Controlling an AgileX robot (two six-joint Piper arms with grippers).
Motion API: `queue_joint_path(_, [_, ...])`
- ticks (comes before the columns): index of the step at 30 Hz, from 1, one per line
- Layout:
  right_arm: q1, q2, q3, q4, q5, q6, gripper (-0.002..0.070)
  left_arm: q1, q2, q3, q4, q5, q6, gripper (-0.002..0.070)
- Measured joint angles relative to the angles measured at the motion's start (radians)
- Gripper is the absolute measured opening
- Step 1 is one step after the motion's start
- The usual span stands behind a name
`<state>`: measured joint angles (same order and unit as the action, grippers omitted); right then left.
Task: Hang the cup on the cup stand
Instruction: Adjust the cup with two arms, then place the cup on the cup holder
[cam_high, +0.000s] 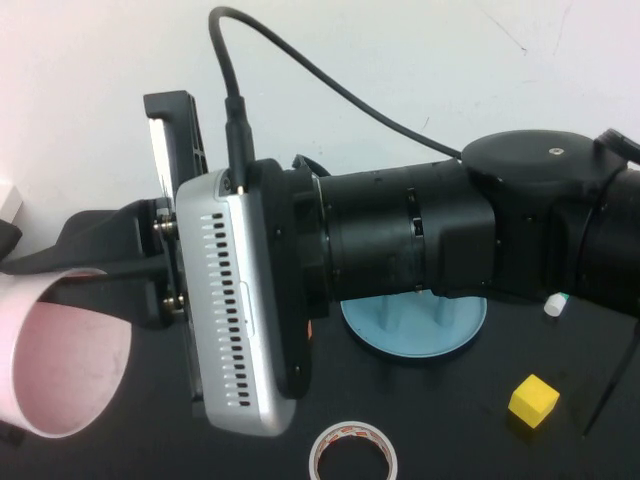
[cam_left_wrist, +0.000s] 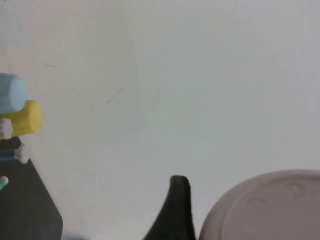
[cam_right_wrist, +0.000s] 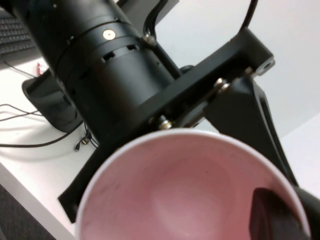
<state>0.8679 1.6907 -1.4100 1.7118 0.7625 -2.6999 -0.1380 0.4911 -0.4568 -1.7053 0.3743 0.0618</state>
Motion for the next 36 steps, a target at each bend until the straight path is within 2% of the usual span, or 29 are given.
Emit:
queue_joint_path(1, [0.0,0.0,0.0,0.0,0.0,0.0,0.003,0.0,0.0,0.0,-0.002,0.0,0.0,0.0596])
queue_joint_path(8, [0.006,0.0,0.0,-0.002,-0.055,0.037,0.0054,0.0,0.001,0.0,-0.007,-0.052,0.016,0.0587])
queue_joint_path(10, [0.009,0.002,0.002,-0.008,-0.084,0.079,0.01,0.0,0.002,0.0,-0.007,-0.084,0.046,0.0558])
queue_joint_path(17, [0.008,-0.001,0.002,-0.008,-0.156,0.177,0.0409,0.0,0.002,-0.018,-0.007,-0.165,0.2,0.0558])
queue_joint_path(20, [0.011,-0.017,0.002,-0.008,-0.222,0.235,0.0452,0.0,0.002,-0.073,-0.007,-0.217,0.319,0.0558])
queue_joint_path(22, [0.013,-0.045,0.004,-0.008,-0.293,0.321,0.0462,0.0,0.006,-0.124,-0.008,-0.257,0.456,0.0558])
queue_joint_path(28, [0.015,-0.193,0.036,-0.062,-0.589,0.771,0.0461,0.0,0.082,-0.324,-0.017,-0.273,1.051,0.0557])
queue_joint_path(30, [0.015,-0.252,0.079,-0.087,-0.642,0.834,0.0427,0.0,0.128,-0.384,-0.017,-0.22,1.263,0.0557])
queue_joint_path(32, [0.015,-0.316,0.146,-0.095,-0.656,0.861,0.0356,0.0,0.175,-0.429,-0.017,-0.166,1.414,0.0557])
queue_joint_path(36, [0.015,-0.465,0.311,-0.103,-0.663,0.879,0.0116,0.0,0.303,-0.48,-0.015,-0.073,1.598,0.0557])
